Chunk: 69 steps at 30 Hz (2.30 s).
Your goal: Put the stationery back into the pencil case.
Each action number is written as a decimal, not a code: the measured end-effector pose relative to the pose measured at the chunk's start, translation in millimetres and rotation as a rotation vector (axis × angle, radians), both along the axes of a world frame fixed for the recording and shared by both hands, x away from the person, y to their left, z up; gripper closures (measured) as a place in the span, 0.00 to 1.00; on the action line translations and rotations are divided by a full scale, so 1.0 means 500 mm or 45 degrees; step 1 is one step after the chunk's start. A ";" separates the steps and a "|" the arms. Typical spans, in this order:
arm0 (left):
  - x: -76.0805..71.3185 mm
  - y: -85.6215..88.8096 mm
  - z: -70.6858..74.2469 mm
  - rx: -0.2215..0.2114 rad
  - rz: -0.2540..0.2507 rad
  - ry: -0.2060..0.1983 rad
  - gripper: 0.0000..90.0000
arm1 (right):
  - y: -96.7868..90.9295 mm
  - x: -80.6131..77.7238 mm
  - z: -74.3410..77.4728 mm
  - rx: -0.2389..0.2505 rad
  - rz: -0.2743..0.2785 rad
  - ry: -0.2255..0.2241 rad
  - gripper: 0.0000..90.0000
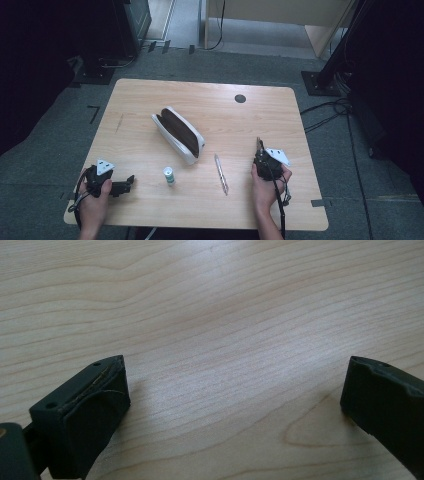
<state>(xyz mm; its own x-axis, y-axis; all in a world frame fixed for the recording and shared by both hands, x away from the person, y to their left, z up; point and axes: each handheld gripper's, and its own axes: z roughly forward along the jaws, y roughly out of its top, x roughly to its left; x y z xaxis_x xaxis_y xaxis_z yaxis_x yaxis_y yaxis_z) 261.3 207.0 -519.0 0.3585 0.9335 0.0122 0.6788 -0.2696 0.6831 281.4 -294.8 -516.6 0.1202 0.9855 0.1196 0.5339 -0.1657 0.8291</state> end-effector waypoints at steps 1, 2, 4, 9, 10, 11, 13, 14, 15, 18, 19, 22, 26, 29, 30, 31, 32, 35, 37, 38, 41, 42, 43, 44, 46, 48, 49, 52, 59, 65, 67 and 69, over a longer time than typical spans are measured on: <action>0.000 0.000 0.000 0.000 -0.001 0.000 0.00 | -0.001 0.000 0.000 -0.008 0.012 -0.009 0.80; 0.000 0.000 0.000 0.000 -0.001 0.000 0.00 | -0.002 0.000 0.001 -0.007 0.016 -0.013 0.81; 0.000 0.000 0.000 0.000 -0.001 0.000 0.00 | -0.002 -0.001 0.001 -0.006 0.022 -0.012 0.81; 0.000 0.000 0.000 0.000 -0.001 0.000 0.00 | -0.002 0.000 0.001 -0.005 0.041 -0.017 0.82; 0.000 0.000 0.000 -0.001 -0.001 0.000 0.00 | -0.002 0.000 0.001 -0.002 0.047 -0.019 0.82; 0.000 0.000 0.000 0.000 0.000 0.000 0.00 | -0.003 0.000 0.000 -0.001 0.050 -0.019 0.82; 0.000 0.000 0.000 -0.001 -0.001 0.000 0.00 | -0.003 0.001 0.000 -0.003 0.053 -0.022 0.82; 0.000 0.000 0.000 -0.001 -0.001 0.000 0.00 | -0.003 0.001 0.000 -0.003 0.058 -0.024 0.82; 0.000 0.000 0.000 -0.001 -0.001 0.000 0.00 | -0.003 0.002 -0.001 0.000 0.064 -0.027 0.82; 0.000 0.000 0.000 0.000 -0.001 0.000 0.00 | -0.004 0.003 -0.001 0.004 0.076 -0.027 0.82; 0.000 0.000 0.000 0.000 -0.001 0.000 0.00 | -0.004 0.004 -0.002 0.008 0.082 -0.025 0.81; 0.000 0.000 0.000 0.000 -0.001 0.000 0.00 | -0.005 0.008 -0.006 0.015 0.111 -0.013 0.78; 0.000 0.000 0.000 0.000 -0.001 0.000 0.00 | -0.005 0.009 -0.006 0.017 0.117 -0.015 0.81; 0.000 0.000 0.000 0.000 -0.001 0.000 0.00 | -0.004 0.009 -0.005 0.009 0.126 -0.018 0.82; 0.000 0.000 0.000 0.000 -0.001 0.000 0.00 | -0.004 0.009 -0.005 0.006 0.128 -0.018 0.82; 0.000 0.000 0.000 -0.001 -0.001 0.000 0.00 | -0.004 0.009 -0.005 0.006 0.128 -0.018 0.82; 0.000 0.000 0.000 -0.001 -0.001 0.000 0.00 | -0.003 0.008 -0.003 0.007 0.134 -0.024 0.82; 0.000 0.000 0.000 -0.001 -0.001 0.000 0.00 | -0.002 0.006 -0.001 0.016 0.133 -0.027 0.82; 0.000 0.000 0.000 -0.001 0.000 0.000 0.00 | 0.000 0.004 0.007 0.014 0.150 -0.036 0.82; 0.000 0.000 0.000 0.000 -0.001 0.000 0.00 | 0.002 0.004 0.010 0.017 0.153 -0.039 0.82; 0.000 0.000 0.000 0.000 -0.001 0.000 0.00 | 0.005 0.003 0.016 0.018 0.163 -0.047 0.82; 0.000 0.000 0.000 0.000 -0.001 0.000 0.00 | 0.008 0.003 0.024 0.019 0.182 -0.058 0.82; 0.000 0.000 0.000 0.000 -0.001 0.000 0.00 | 0.008 0.003 0.024 0.019 0.182 -0.058 0.82; 0.000 0.000 0.000 -0.001 -0.001 0.000 0.00 | 0.011 0.003 0.027 0.022 0.184 -0.065 0.82; 0.000 0.000 0.000 0.000 -0.001 0.000 0.00 | 0.018 0.001 0.040 0.027 0.205 -0.081 0.82; 0.000 0.000 0.000 0.000 -0.001 0.000 0.00 | 0.023 0.000 0.049 0.032 0.219 -0.092 0.82; 0.000 0.000 0.000 0.000 -0.001 0.000 0.00 | 0.026 0.000 0.053 0.035 0.229 -0.100 0.82; 0.000 0.000 0.000 -0.001 0.000 0.000 0.00 | 0.033 -0.002 0.062 0.042 0.243 -0.104 0.82; 0.000 0.000 0.000 0.000 -0.001 0.000 0.00 | 0.065 -0.002 0.098 0.055 0.330 -0.138 0.82; 0.000 0.000 0.000 0.000 -0.001 0.000 0.00 | 0.093 -0.002 0.119 0.060 0.383 -0.157 0.82; 0.000 0.000 0.000 0.000 -0.001 0.000 0.00 | 0.098 -0.002 0.124 0.064 0.391 -0.159 0.82; 0.000 0.000 0.000 -0.001 -0.001 -0.001 0.00 | 0.110 -0.002 0.134 0.065 0.411 -0.178 0.82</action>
<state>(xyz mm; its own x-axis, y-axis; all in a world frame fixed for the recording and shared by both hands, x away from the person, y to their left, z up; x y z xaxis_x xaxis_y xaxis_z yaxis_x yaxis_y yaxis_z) 261.3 207.0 -519.1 0.3590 0.9333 0.0119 0.6783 -0.2696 0.6835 280.2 -239.9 -449.5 -0.2177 0.9623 0.1630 0.4475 -0.0500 0.8929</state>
